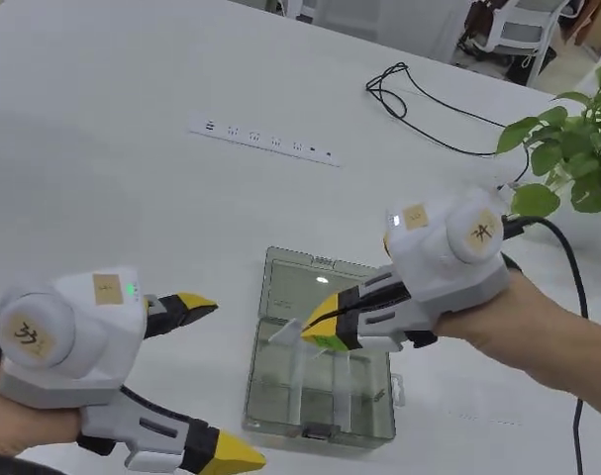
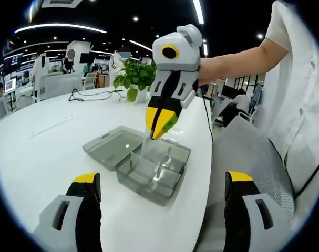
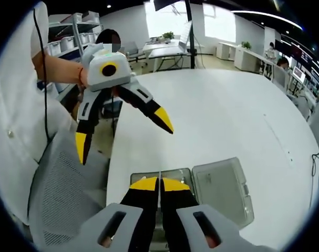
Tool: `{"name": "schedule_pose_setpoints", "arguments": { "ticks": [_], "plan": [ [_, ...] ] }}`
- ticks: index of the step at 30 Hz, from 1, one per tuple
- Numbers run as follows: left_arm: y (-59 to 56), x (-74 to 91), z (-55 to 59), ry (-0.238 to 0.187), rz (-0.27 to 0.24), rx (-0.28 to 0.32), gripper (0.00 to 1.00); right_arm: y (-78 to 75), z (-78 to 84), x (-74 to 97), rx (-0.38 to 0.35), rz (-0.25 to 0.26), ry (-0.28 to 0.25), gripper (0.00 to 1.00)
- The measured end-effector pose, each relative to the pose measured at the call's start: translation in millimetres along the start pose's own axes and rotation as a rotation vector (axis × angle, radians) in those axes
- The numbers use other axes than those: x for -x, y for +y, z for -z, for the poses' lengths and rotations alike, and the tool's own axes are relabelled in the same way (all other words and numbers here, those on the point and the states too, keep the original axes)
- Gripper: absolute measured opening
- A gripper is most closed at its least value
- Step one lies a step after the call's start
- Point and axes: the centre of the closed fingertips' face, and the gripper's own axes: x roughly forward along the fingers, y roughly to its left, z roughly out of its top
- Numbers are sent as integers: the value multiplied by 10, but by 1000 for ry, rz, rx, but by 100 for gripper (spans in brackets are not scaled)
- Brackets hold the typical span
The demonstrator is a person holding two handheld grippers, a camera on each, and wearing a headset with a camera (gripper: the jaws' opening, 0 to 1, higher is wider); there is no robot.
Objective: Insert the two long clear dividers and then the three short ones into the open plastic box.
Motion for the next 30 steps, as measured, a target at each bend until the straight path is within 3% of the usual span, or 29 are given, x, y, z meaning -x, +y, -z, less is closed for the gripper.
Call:
{"name": "schedule_pose_setpoints", "arguments": {
  "ticks": [8, 20, 25, 30],
  "plan": [
    [23, -16, 3, -2, -3, 8, 100, -7, 75, -104, -9, -9, 11, 3],
    [25, -35, 2, -7, 2, 15, 100, -12, 117, -153, 26, -5, 26, 2],
    [16, -46, 19, -6, 4, 21, 100, 25, 148, -220, 77, -1, 48, 2],
    [15, -55, 32, -6, 5, 22, 100, 16, 134, -268, 67, 12, 36, 2]
  ]
}}
